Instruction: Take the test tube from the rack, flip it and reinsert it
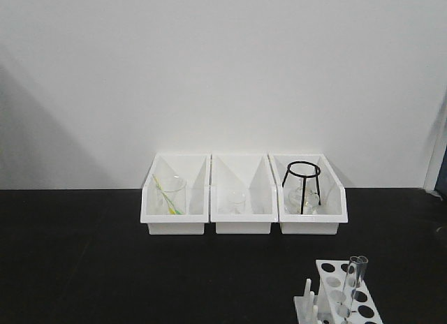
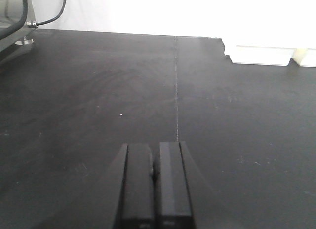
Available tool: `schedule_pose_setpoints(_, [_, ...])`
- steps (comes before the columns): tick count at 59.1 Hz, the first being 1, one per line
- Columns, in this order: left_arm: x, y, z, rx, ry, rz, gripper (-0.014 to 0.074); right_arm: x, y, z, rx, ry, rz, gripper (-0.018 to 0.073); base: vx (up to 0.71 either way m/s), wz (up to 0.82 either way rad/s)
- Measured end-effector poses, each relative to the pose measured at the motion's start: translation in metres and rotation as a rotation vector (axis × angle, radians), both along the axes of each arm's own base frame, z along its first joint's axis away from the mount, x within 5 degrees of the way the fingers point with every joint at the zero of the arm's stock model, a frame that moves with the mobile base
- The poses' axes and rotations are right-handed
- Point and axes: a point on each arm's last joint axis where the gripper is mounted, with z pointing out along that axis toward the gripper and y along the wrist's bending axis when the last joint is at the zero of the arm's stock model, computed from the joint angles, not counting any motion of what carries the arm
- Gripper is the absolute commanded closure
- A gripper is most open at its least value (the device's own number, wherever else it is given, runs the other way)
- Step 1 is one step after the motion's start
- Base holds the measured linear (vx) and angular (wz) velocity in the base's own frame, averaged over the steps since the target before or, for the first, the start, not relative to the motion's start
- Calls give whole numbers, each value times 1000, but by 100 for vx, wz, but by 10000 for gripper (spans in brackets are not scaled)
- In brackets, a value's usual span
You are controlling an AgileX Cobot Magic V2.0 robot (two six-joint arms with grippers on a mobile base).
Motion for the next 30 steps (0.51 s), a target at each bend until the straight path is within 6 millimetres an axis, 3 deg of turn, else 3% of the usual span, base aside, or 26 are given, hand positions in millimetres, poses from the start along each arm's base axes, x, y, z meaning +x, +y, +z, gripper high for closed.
schedule_pose_setpoints(6, [0,0,0,0,0,0,603,-5,-1,-23,1,30,-7,573,0,0])
schedule_pose_setpoints(30, [0,0,0,0,0,0,603,-6,-2,-36,18,145,-19,573,0,0])
